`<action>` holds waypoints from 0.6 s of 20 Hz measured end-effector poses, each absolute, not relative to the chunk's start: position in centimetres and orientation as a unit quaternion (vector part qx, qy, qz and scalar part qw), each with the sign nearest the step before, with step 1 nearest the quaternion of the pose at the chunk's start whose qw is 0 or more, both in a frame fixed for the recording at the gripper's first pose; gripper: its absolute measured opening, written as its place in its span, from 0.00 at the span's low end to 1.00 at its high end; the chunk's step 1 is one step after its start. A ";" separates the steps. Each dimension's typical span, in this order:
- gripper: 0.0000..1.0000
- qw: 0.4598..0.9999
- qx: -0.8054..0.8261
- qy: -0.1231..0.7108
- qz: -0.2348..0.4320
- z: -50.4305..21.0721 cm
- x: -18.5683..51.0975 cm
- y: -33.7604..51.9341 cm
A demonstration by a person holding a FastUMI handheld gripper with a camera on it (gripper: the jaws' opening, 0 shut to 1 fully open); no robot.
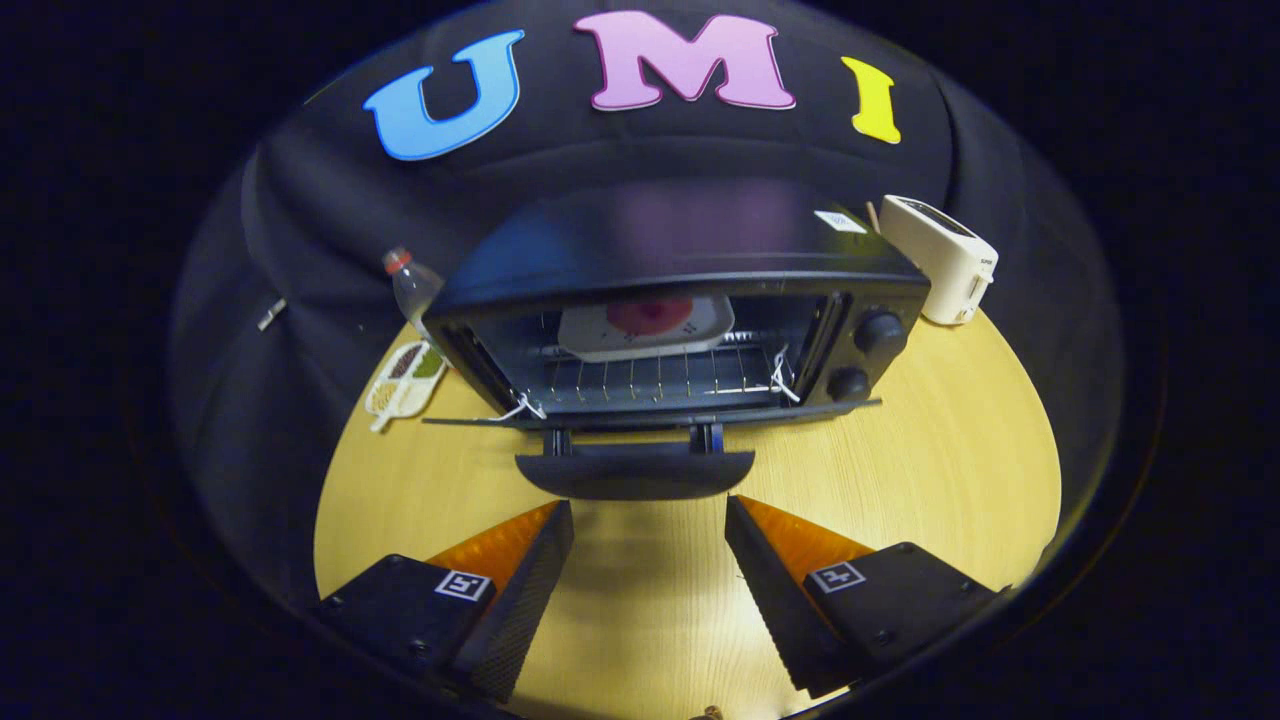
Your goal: Open the toaster oven, put the food inside, and close the toaster oven door.
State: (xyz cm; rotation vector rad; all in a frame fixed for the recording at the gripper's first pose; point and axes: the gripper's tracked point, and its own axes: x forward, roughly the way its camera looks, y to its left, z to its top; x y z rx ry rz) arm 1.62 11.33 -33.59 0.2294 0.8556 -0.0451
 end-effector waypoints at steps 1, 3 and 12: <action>0.99 0.908 0.108 0.406 -0.019 -32.8 1.0 11.3; 0.99 0.910 0.094 0.404 -0.011 -32.4 -0.2 11.5; 0.99 0.913 0.089 0.398 0.003 -31.1 -1.1 11.3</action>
